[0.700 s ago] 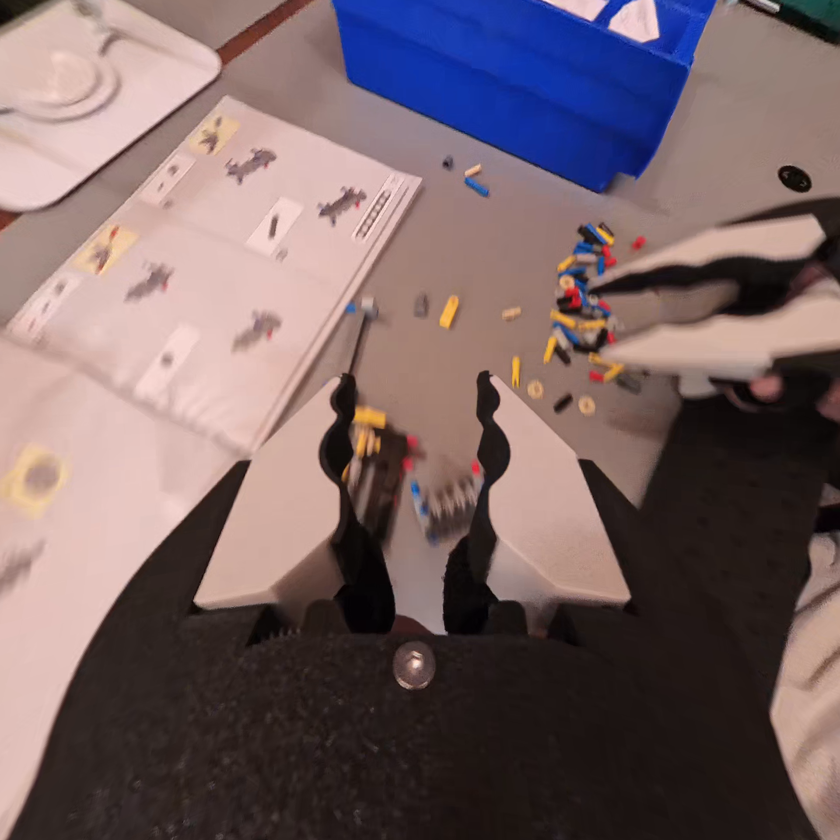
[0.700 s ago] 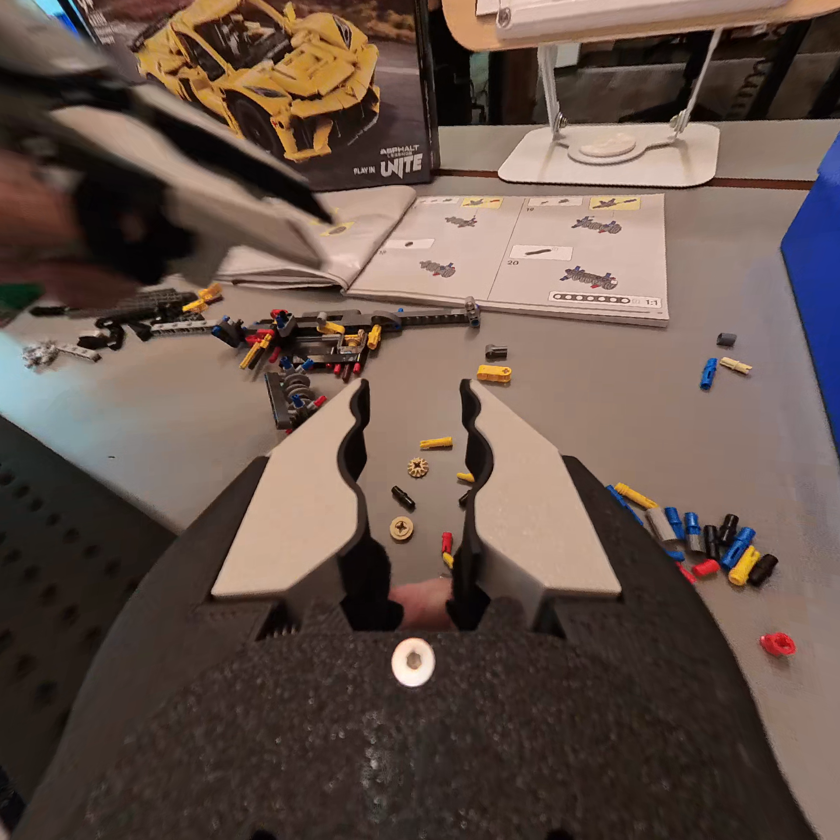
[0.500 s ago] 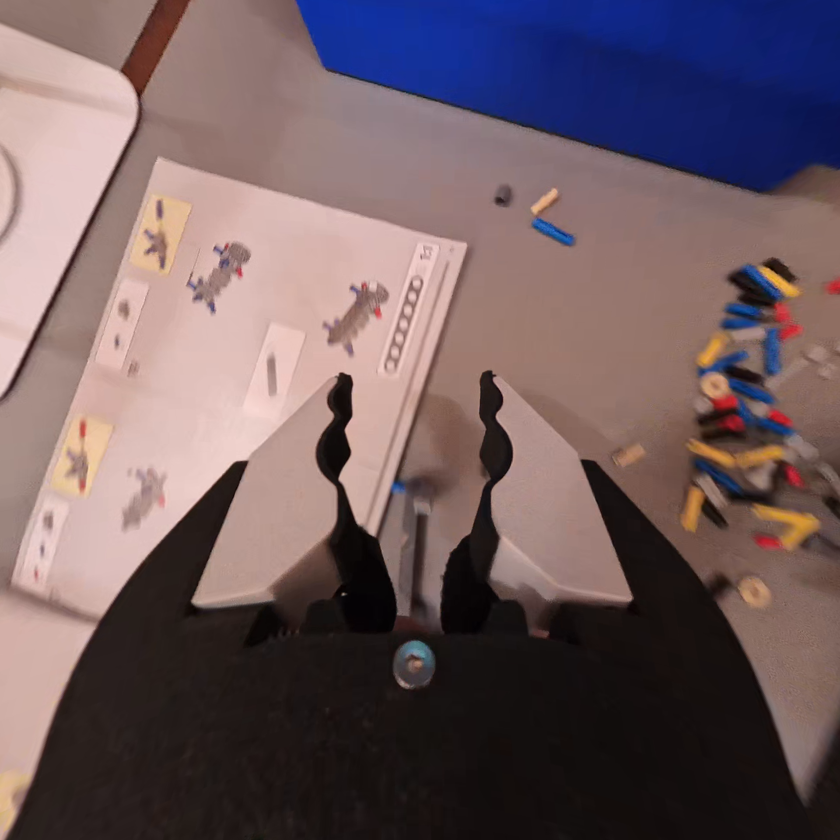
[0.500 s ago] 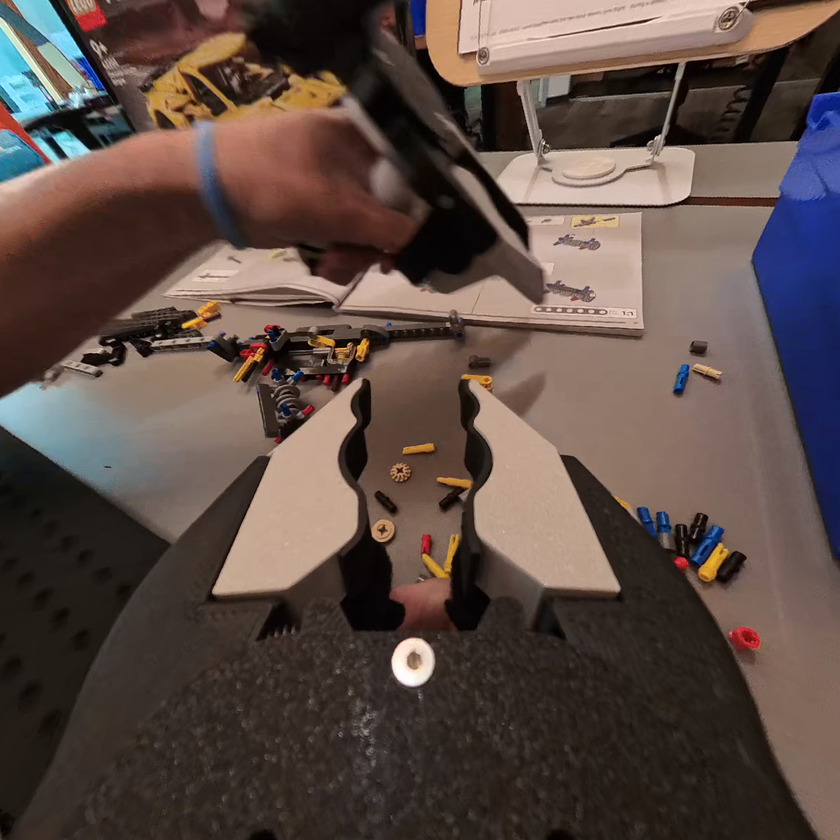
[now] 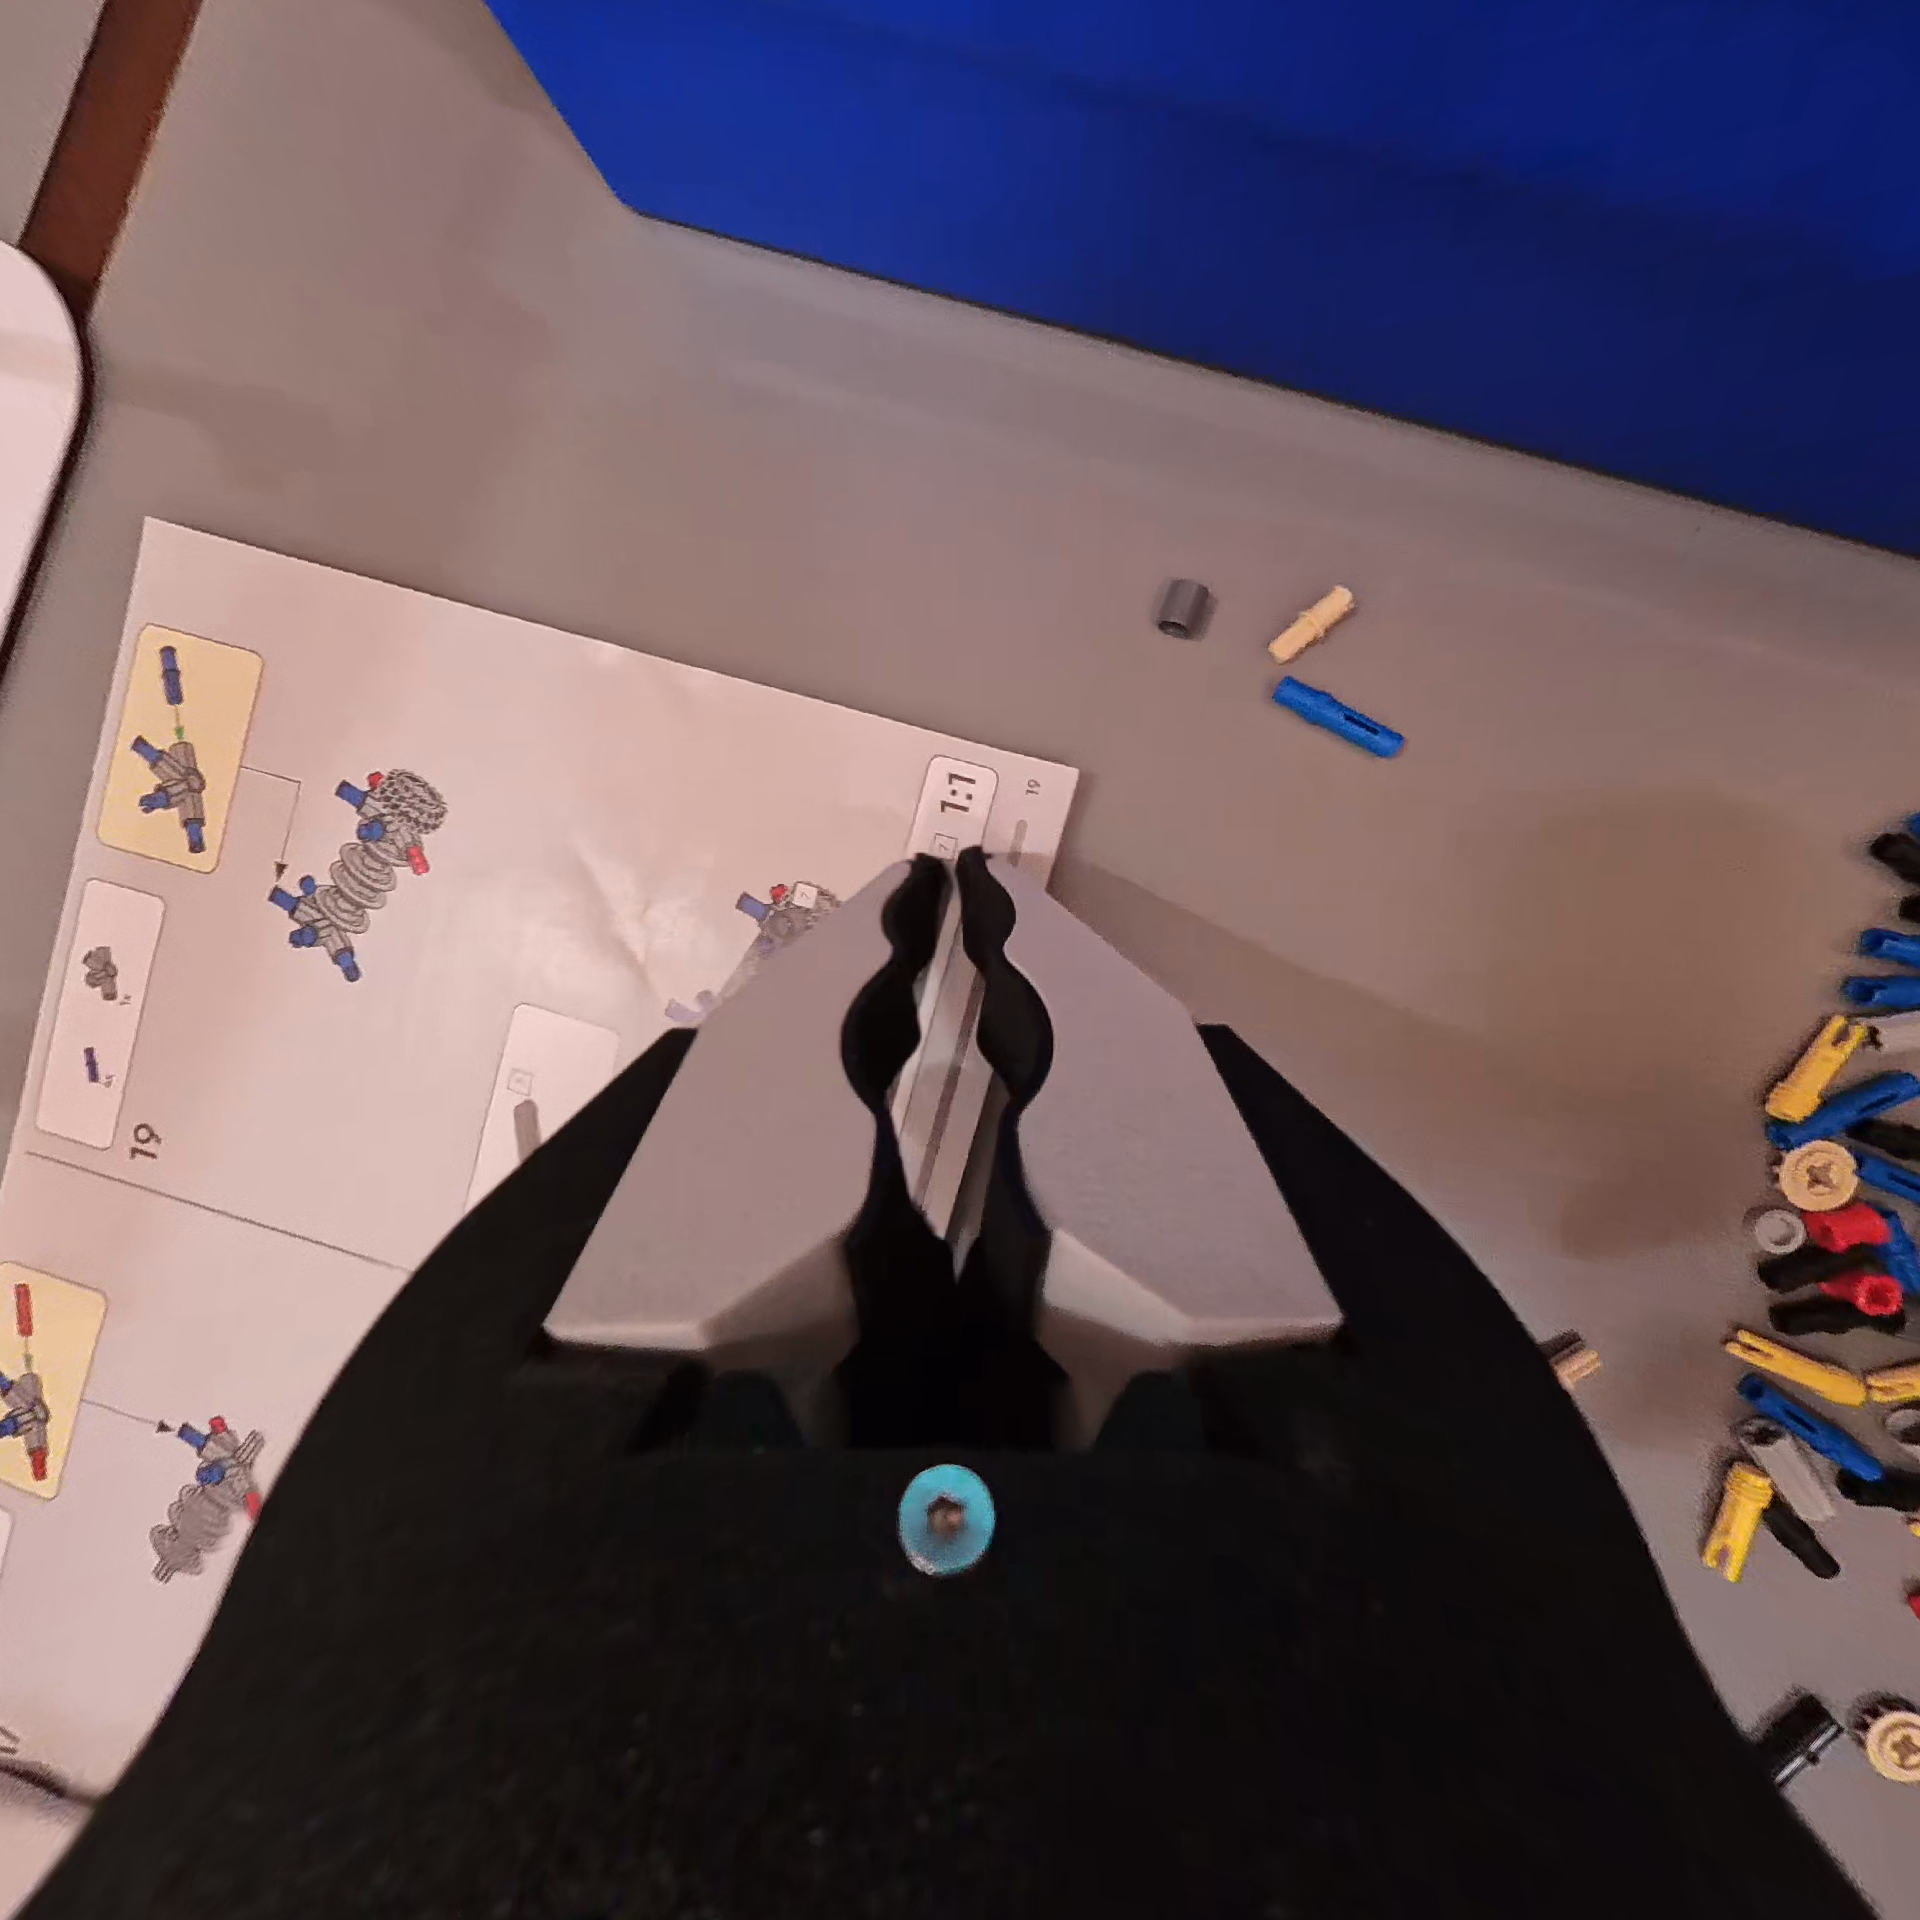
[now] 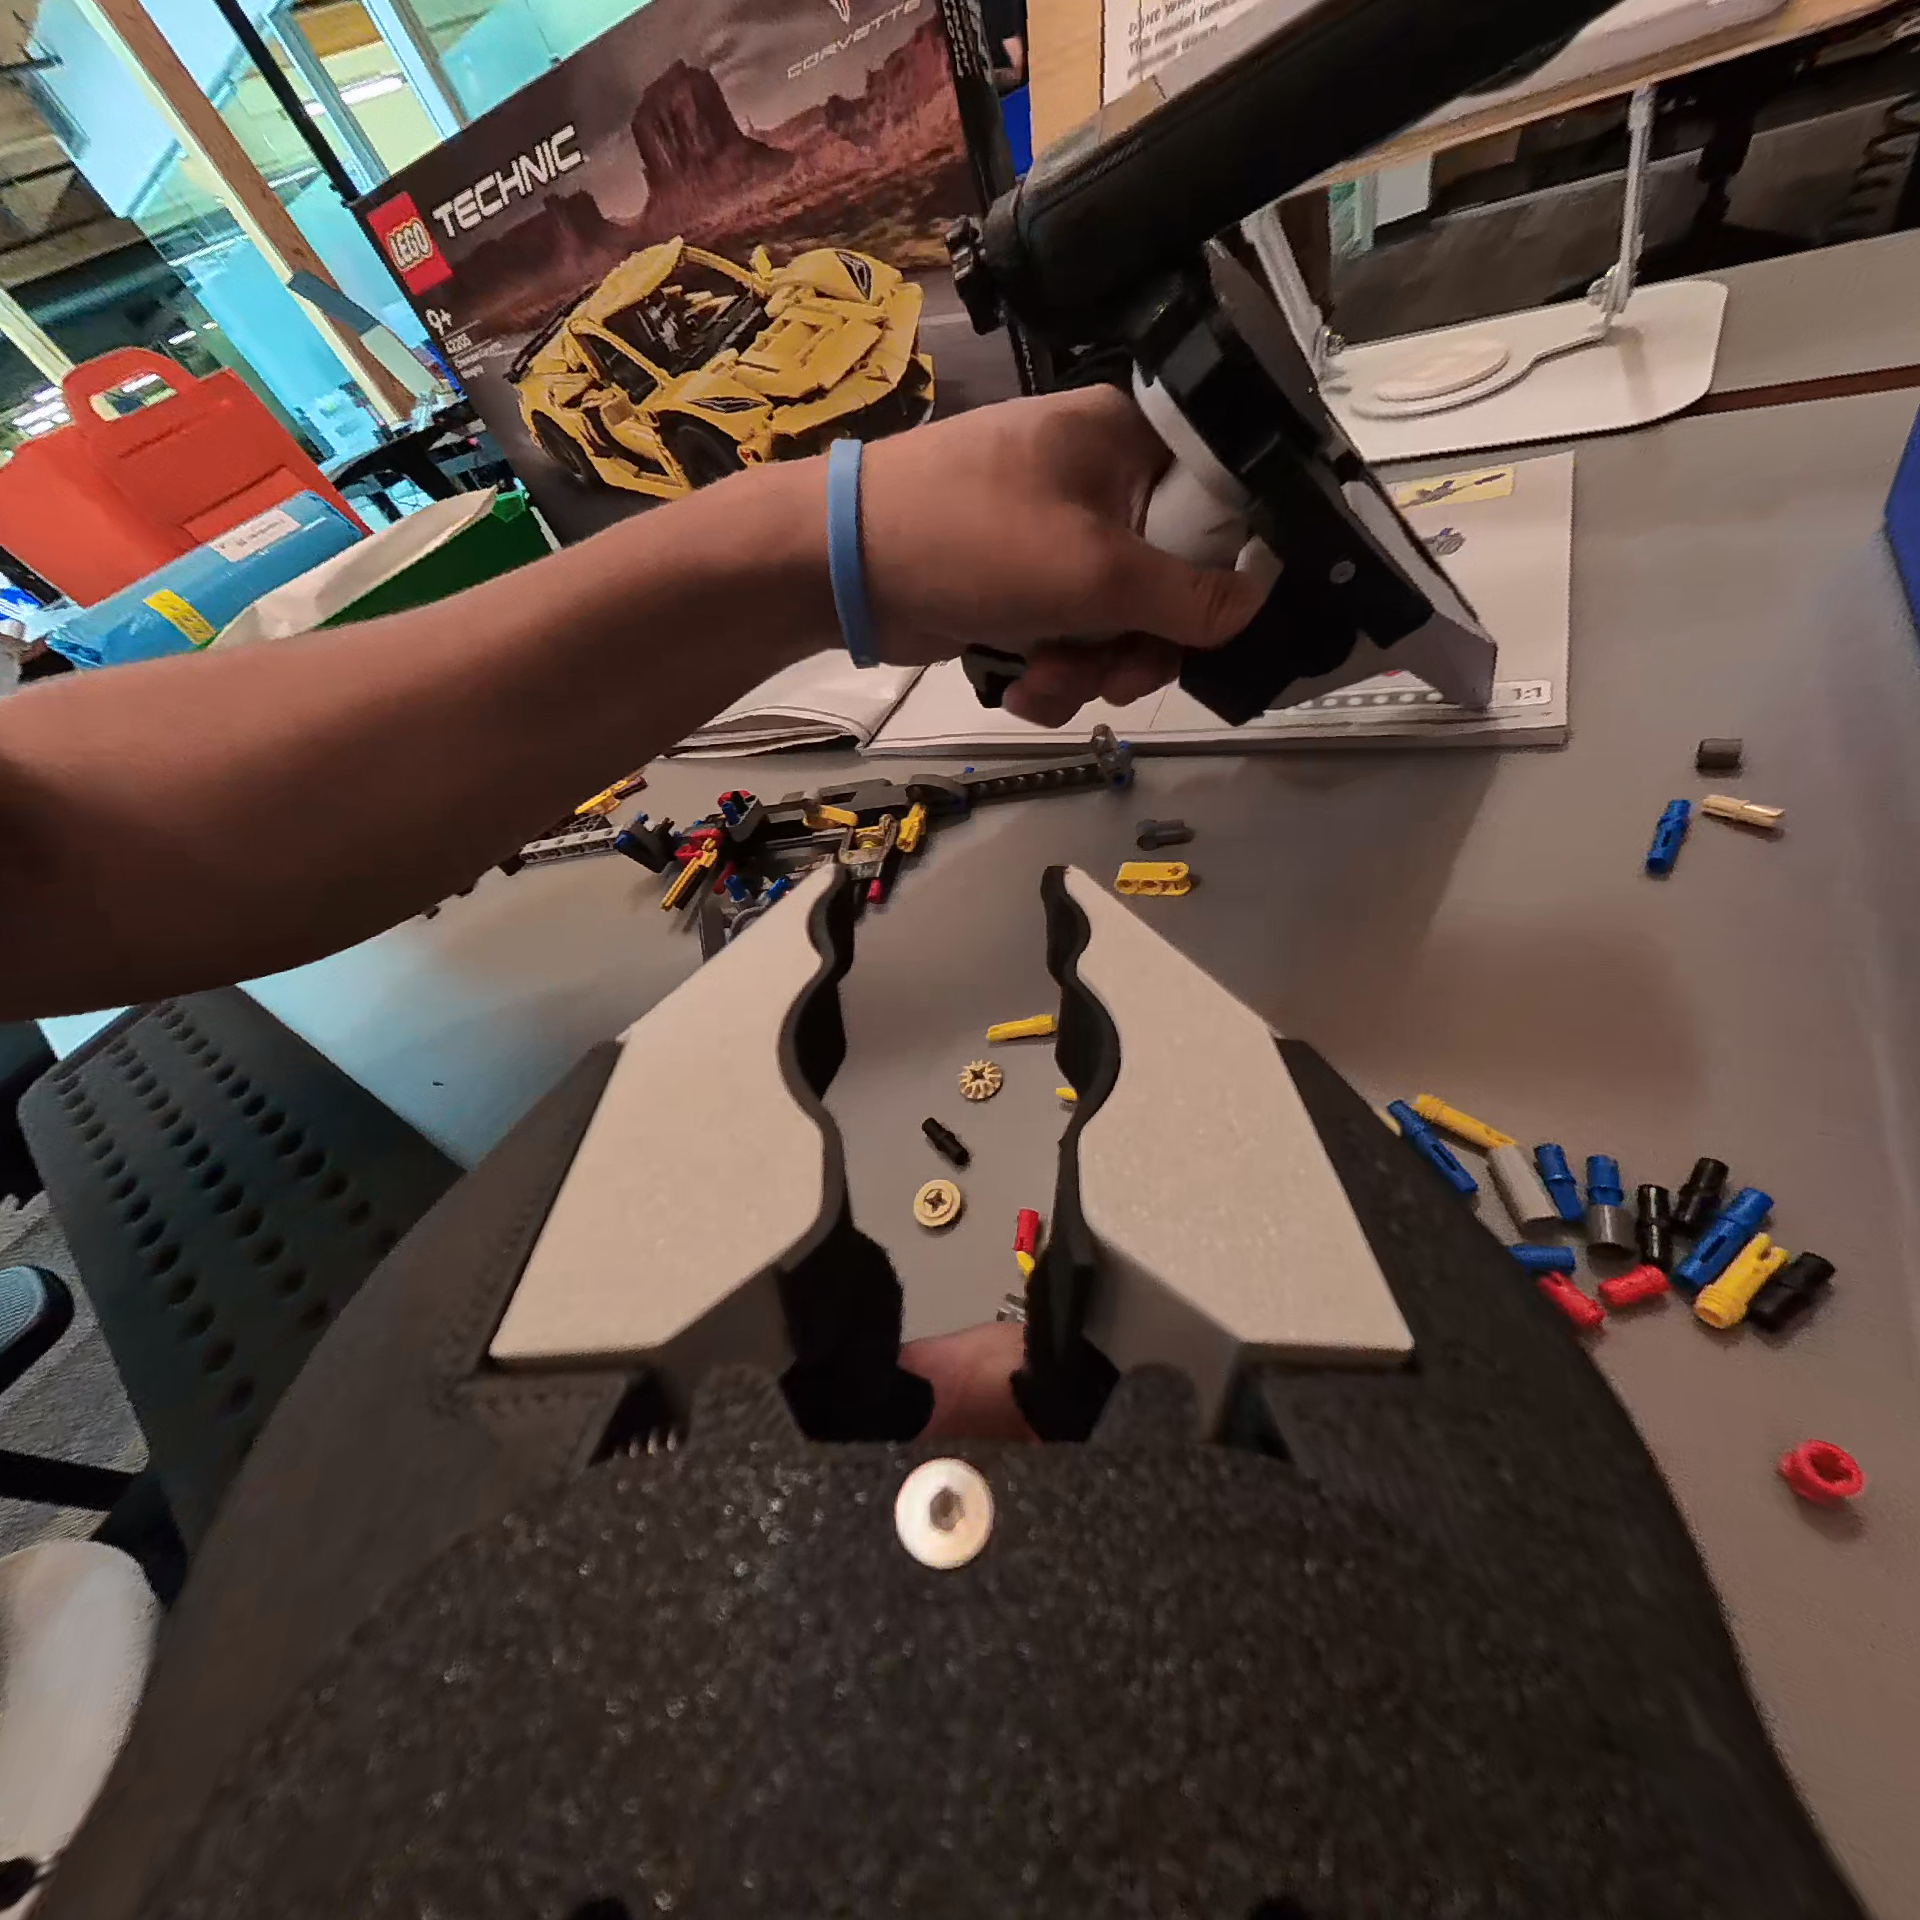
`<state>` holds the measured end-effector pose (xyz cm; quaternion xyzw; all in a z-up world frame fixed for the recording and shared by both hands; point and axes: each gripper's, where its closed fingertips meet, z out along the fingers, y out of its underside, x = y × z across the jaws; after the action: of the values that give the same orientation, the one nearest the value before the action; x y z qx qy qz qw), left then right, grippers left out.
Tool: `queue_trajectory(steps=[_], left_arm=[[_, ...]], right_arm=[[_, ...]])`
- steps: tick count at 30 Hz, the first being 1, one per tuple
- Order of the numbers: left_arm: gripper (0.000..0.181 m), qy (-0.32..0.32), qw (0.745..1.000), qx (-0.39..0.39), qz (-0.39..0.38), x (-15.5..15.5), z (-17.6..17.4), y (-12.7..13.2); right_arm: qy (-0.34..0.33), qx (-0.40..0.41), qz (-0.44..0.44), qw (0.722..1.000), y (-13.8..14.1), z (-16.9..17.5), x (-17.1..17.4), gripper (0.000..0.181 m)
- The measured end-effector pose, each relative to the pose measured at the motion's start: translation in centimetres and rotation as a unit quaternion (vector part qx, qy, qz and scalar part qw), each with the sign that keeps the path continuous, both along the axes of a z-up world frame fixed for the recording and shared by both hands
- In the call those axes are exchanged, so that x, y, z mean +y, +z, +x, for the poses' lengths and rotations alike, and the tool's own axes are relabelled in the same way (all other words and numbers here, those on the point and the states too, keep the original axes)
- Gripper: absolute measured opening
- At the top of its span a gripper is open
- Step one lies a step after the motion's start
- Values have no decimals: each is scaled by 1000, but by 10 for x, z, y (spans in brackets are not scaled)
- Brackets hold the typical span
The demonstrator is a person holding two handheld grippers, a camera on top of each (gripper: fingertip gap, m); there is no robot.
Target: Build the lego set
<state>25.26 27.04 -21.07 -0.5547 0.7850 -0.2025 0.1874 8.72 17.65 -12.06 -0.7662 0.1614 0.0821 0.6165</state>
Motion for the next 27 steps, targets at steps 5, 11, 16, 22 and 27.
queue_trajectory(steps=[5, 11, 16, 22, 27], left_arm=[[18, -31, 999, -17, 2, -8, 0, 3], [24, -47, 998, -19, 30, -8, 3, -1], [26, -46, 999, -15, 23, -7, 2, 1], [24, -56, 998, -8, 28, -6, -1, 0], [30, -61, 998, 0, 11, -2, -2, -1]], right_arm=[[6, 5, 2, 1000, 0, -1, 0, 37], [12, 0, -3, 1000, -1, -4, 1, 37], [15, 4, -2, 1000, -1, -5, 0, 36], [26, 5, -4, 1000, -2, -8, 1, 36], [38, 11, -6, 999, -2, -12, 2, 36]])
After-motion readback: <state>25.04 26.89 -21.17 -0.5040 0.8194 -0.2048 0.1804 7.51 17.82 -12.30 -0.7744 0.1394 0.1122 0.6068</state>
